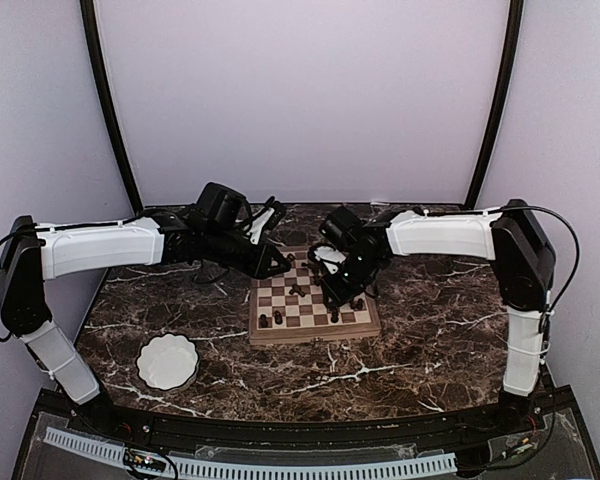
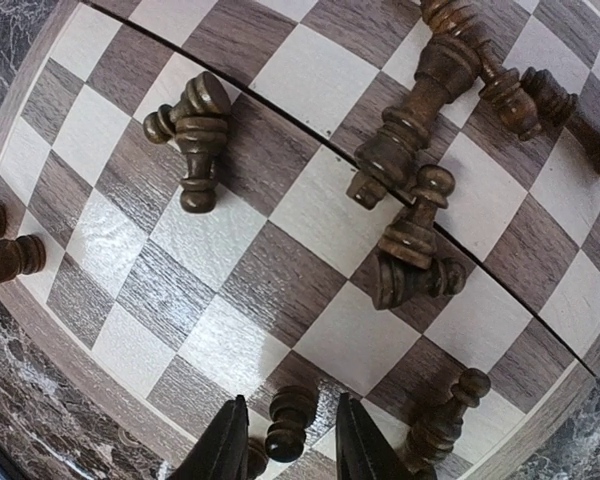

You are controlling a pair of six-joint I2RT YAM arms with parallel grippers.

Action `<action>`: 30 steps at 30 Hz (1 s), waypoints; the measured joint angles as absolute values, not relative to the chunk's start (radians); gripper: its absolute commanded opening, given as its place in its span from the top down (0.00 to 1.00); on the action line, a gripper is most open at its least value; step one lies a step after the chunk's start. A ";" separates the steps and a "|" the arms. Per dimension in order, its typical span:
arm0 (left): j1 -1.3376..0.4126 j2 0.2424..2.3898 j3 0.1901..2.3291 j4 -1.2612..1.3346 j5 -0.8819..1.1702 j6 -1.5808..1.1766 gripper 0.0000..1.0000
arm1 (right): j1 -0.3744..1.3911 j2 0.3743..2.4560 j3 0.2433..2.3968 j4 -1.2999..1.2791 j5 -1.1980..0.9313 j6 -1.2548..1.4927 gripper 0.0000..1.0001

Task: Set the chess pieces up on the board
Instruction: Place the pawn at c7, then pass from the left arm to the right

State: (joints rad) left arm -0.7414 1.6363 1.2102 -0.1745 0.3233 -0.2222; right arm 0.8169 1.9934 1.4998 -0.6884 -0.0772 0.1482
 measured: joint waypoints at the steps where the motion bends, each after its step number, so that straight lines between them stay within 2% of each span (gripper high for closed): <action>1: -0.741 1.636 1.210 -0.175 0.324 -0.222 0.94 | 0.817 1.992 1.505 -0.694 -0.076 0.149 0.67; 10: -0.741 1.636 1.210 -0.174 0.324 -0.226 0.93 | 0.809 1.932 1.550 -0.709 -0.029 0.151 0.66; 21: -0.741 1.647 1.210 -0.175 0.324 -0.237 0.93 | 0.797 1.964 1.559 -0.795 0.080 0.163 0.66; 30: -0.741 1.658 1.210 -0.164 0.387 -0.241 0.93 | 0.778 1.948 1.586 -0.804 0.020 0.190 0.69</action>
